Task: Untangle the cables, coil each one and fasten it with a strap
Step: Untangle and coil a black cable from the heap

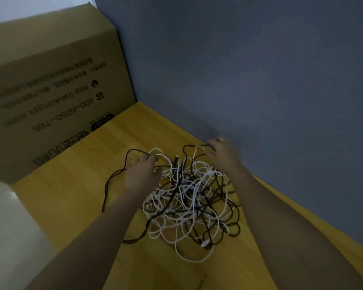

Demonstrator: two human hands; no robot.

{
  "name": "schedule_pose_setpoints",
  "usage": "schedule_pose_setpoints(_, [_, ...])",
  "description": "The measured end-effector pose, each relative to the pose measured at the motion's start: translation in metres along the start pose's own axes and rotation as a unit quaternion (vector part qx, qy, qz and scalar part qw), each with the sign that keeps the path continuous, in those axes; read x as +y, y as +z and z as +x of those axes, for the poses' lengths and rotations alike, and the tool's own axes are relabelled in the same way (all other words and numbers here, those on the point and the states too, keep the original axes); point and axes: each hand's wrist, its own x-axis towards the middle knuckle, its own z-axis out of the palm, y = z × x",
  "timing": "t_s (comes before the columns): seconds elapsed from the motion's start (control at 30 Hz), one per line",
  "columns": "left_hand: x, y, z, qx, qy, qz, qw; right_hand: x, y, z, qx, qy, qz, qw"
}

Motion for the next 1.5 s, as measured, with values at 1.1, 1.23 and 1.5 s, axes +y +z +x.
schedule_pose_setpoints(1.1, [0.031, 0.008, 0.125, 0.039, -0.001, -0.379, 0.925, 0.028, 0.043, 0.035, -0.025, -0.043, -0.067, 0.996])
schedule_pose_setpoints(1.23, [0.066, -0.073, 0.124, 0.12, 0.075, -0.467, 0.873, 0.013, 0.006, 0.04, 0.199, -0.018, 0.033, 0.979])
schedule_pose_setpoints(1.5, [0.109, -0.158, 0.094, 0.144, 0.12, -0.486, 0.854, -0.035, -0.071, 0.052, -0.071, -0.004, 0.345, 0.936])
